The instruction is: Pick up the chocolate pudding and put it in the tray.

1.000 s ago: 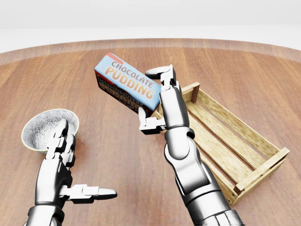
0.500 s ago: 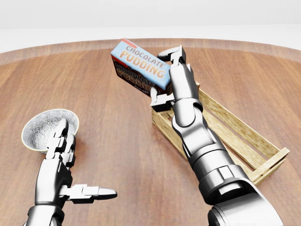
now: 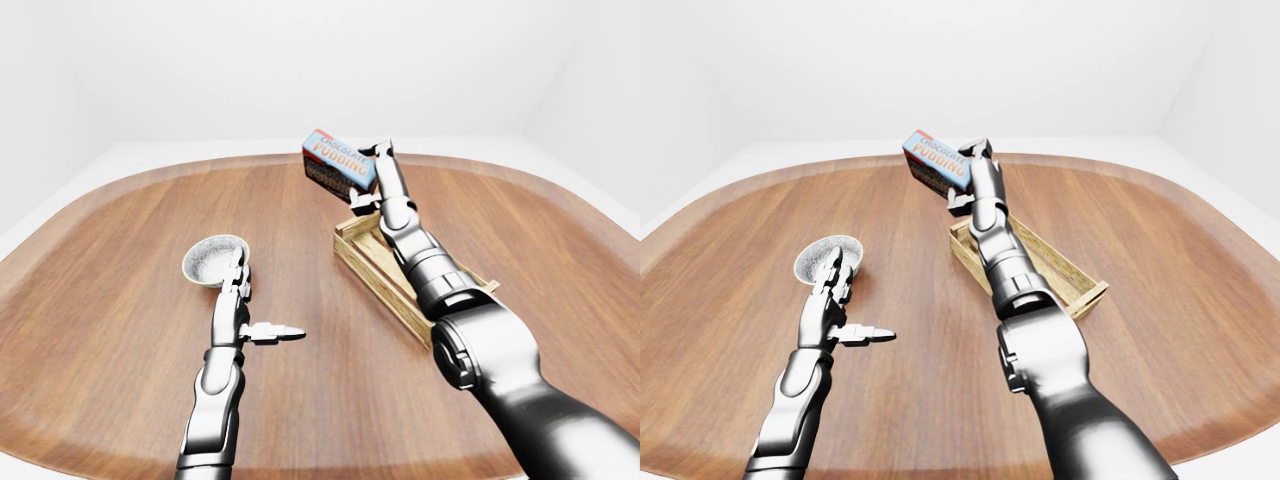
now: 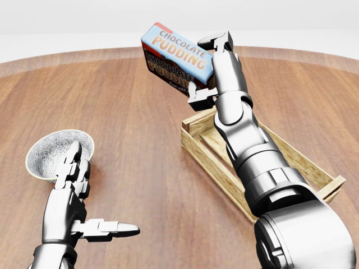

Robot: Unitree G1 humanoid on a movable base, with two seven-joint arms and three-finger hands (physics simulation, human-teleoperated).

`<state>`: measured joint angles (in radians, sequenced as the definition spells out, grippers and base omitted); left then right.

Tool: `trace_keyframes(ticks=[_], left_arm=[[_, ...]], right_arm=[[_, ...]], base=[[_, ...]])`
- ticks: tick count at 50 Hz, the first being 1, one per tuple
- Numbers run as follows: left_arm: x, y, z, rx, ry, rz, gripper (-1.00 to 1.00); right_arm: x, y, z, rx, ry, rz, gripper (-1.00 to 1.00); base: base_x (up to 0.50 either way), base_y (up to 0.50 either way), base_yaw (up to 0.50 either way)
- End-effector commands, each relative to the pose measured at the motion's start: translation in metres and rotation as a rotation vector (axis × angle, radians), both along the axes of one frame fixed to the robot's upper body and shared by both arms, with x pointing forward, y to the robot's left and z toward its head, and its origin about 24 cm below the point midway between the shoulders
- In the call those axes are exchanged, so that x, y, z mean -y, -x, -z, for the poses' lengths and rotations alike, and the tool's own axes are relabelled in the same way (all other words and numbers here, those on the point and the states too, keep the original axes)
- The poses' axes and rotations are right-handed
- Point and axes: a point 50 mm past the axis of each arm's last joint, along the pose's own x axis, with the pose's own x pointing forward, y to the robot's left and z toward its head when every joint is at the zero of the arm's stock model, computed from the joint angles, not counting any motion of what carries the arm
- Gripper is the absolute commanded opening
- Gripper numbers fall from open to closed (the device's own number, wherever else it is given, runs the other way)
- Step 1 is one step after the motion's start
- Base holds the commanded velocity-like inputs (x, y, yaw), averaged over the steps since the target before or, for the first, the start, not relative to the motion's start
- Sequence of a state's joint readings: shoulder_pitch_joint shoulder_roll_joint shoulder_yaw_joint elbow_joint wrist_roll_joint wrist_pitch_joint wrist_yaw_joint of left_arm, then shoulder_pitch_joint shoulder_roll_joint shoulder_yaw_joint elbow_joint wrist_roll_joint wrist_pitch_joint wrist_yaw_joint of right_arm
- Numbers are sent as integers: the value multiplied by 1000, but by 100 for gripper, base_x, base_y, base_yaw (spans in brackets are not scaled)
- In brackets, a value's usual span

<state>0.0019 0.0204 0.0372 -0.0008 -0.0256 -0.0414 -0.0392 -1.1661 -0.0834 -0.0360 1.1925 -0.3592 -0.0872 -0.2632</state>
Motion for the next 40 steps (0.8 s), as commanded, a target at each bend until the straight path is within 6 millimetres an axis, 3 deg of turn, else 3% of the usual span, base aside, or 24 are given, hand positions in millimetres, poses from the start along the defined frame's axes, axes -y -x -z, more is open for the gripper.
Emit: trace_keyframes(ticks=[1,40], left_arm=[[1,-1,1,-10,15,16,100],[2,0,2,-12,12,19,100]], right_arm=[[13,-4,-11,13,-27,47,-100],[46,-2,7,-49,-15,122,-100]], base=[[0,0,0],[0,0,0]])
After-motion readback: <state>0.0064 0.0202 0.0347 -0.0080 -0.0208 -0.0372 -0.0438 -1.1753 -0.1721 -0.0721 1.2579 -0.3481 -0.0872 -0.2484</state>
